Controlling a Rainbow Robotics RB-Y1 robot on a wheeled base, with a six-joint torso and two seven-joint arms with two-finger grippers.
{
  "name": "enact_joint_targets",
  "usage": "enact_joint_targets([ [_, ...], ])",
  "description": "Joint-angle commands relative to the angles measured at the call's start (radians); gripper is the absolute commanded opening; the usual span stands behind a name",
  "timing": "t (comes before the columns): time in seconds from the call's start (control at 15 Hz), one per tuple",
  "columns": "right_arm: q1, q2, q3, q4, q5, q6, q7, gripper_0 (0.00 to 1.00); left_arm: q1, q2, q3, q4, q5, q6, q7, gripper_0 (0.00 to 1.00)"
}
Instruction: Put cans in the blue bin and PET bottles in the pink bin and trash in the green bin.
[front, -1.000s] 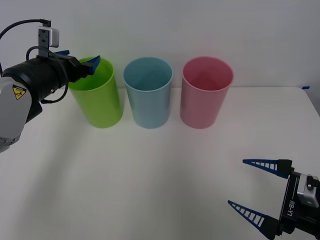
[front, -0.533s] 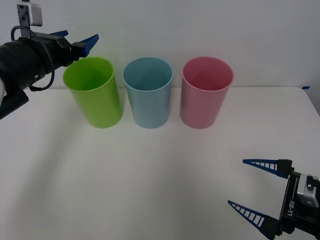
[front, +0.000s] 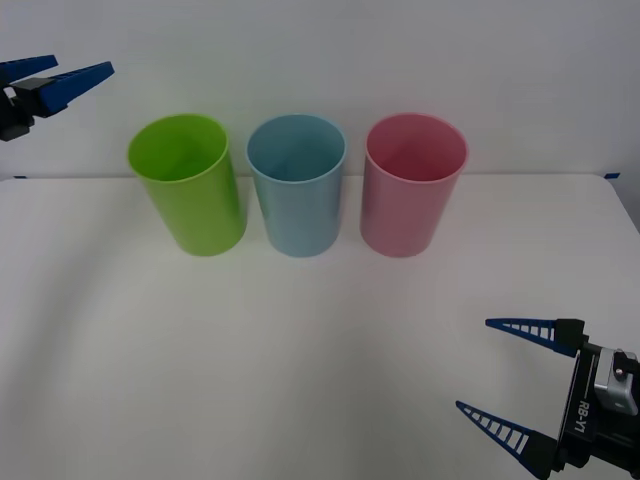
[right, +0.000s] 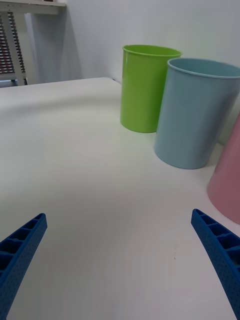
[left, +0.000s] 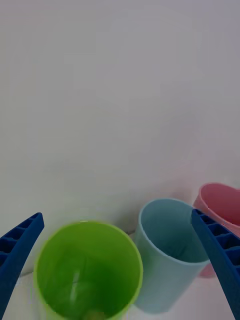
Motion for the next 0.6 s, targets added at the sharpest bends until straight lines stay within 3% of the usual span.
enact_joint_targets([
  [0.07, 0.0, 0.0, 0.0, 0.0, 0.0, 0.0, 0.0, 1.0, 0.131, 0.02, 0.099, -0.047, 0.074, -0.078, -0.024, 1.0],
  [0.33, 0.0, 0.0, 0.0, 0.0, 0.0, 0.0, 0.0, 1.0, 0.33, 0.02, 0.178, -0.114, 0.156, -0.096, -0.046, 1.0],
  [0.6, 0.0, 0.0, 0.0, 0.0, 0.0, 0.0, 0.0, 1.0, 0.477, 0.019, 0.197, -0.151, 0.206, -0.097, -0.056, 1.0],
])
